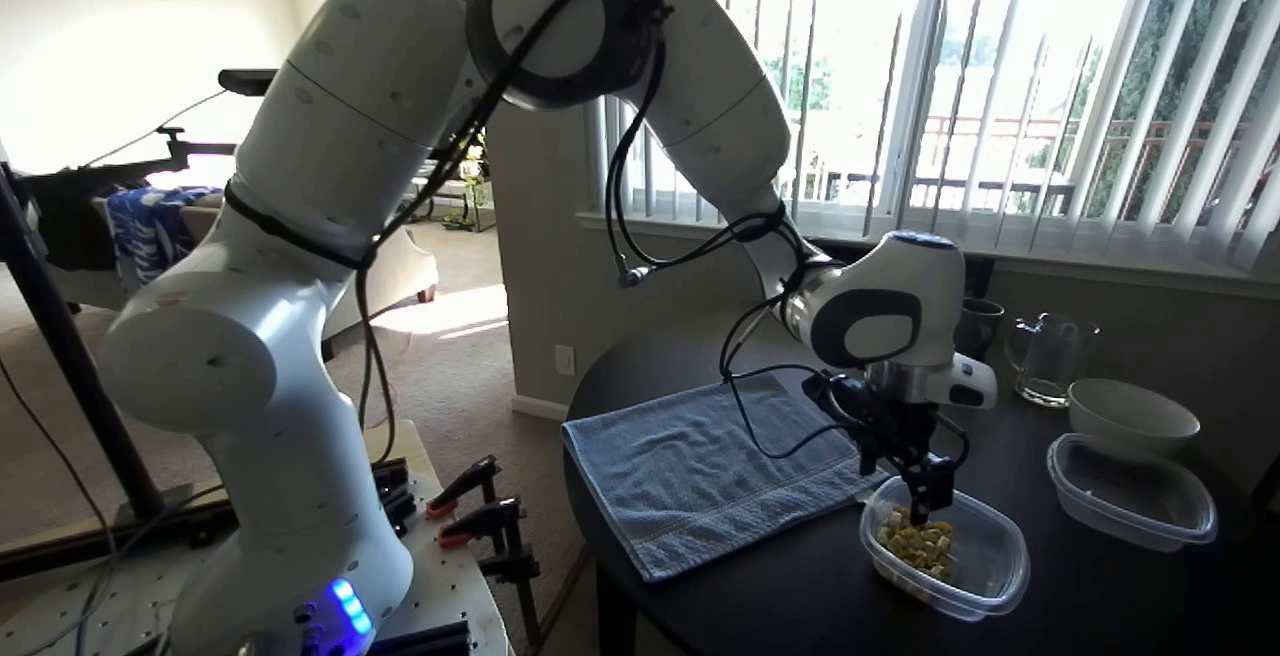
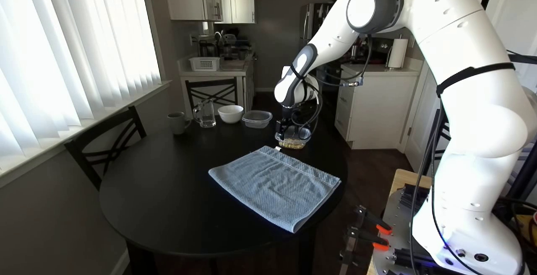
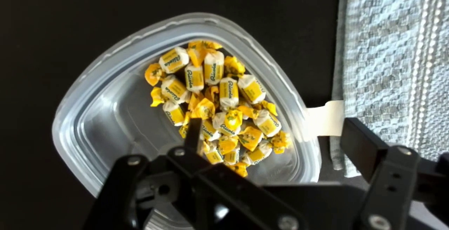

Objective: Pour the contents of the bowl on the table

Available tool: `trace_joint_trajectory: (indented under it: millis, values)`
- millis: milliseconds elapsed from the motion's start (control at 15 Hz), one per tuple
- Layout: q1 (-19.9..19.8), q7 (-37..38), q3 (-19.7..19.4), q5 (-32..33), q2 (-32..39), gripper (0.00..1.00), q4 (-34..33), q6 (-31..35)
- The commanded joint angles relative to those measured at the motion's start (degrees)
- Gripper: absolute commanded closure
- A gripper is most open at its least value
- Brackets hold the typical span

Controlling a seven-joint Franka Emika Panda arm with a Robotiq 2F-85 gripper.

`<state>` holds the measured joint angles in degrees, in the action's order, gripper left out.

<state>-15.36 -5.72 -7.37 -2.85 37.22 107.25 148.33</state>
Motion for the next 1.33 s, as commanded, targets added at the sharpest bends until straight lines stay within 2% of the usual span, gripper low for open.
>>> trace_joint_trajectory:
  millis: [0,267,400,533,1067,1133,1267]
  values:
    - [-0.85,-3.97,1.48,0.77,0.76,0.0,-0.61,0.95]
    - [-1.5,-8.66,3.18,0.88,1.64,0.0,-1.49,0.17]
    - [-1.27,-9.78,3.23,1.39,2.09,0.27,-1.94,-0.17]
    - [-1.0,-10.64,3.15,2.13,2.31,0.41,-2.27,-0.38]
    - [0.7,-9.52,2.32,5.72,1.59,0.93,-1.46,0.65]
    - [0.96,-9.35,2.26,6.12,1.51,0.98,-1.36,0.72]
    - [1.67,-8.72,2.09,6.75,1.19,1.0,-0.87,0.84]
